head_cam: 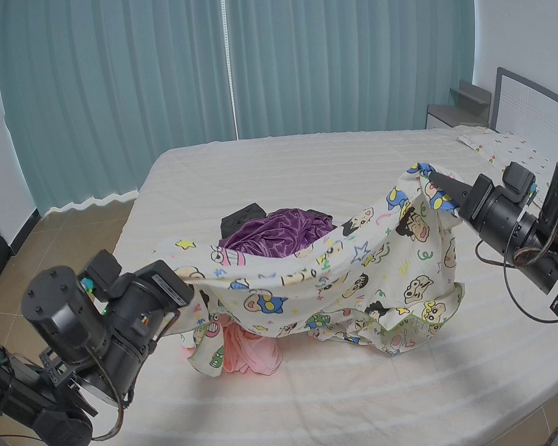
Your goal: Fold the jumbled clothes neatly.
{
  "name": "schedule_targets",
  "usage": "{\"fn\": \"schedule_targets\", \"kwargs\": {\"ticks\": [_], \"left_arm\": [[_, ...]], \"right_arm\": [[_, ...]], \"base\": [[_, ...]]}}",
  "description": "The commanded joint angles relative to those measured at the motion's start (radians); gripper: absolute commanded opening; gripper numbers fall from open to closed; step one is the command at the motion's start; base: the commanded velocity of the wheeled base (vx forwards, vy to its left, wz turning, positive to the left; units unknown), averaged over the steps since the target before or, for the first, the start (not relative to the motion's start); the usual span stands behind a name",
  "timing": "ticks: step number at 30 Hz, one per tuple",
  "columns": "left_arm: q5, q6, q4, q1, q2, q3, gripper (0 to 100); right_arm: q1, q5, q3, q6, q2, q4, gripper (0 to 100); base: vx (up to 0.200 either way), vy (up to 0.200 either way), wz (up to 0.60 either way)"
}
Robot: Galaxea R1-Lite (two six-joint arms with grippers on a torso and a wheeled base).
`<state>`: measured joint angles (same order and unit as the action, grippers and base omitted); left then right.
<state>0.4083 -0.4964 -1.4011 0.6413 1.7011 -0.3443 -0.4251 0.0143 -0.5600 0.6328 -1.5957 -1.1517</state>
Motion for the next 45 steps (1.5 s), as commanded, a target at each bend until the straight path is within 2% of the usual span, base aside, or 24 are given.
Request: {"fn": "schedule_targets", "kwargs": {"ticks": [1,15,18,24,45], "left_arm": [[0.001,-0.010,-0.003,0.029,0.055,0.019,0],[0.004,-0.008,-0.001,0.051,-0.040,0.031,0],[0.004,-0.011,-0.001,0.051,-0.044,0.041,0],[0.003,-0.074,-0.001,0.052,-0.037,0.041,0],[0.000,-0.073,-0.001,0.075,-0.041,0.036,0]], "right_arm": [[0.002,-0.002,0.019,0.007,-0.055,-0.017,0],[0.002,0.006,0.052,0.007,-0.015,-0.043,0],[0.002,0.006,0.057,0.007,0.003,-0.043,0],[0.002,0.006,0.063,0.007,0.036,-0.043,0],[0.025,0.007,0.066,0.007,0.043,-0.043,0]], "base": [[-0.200,0.000,0.00],[-0.200,0.000,0.00],[0.000,0.000,0.00],[0.000,0.000,0.00],[0.000,-0.200,0.00]]}}
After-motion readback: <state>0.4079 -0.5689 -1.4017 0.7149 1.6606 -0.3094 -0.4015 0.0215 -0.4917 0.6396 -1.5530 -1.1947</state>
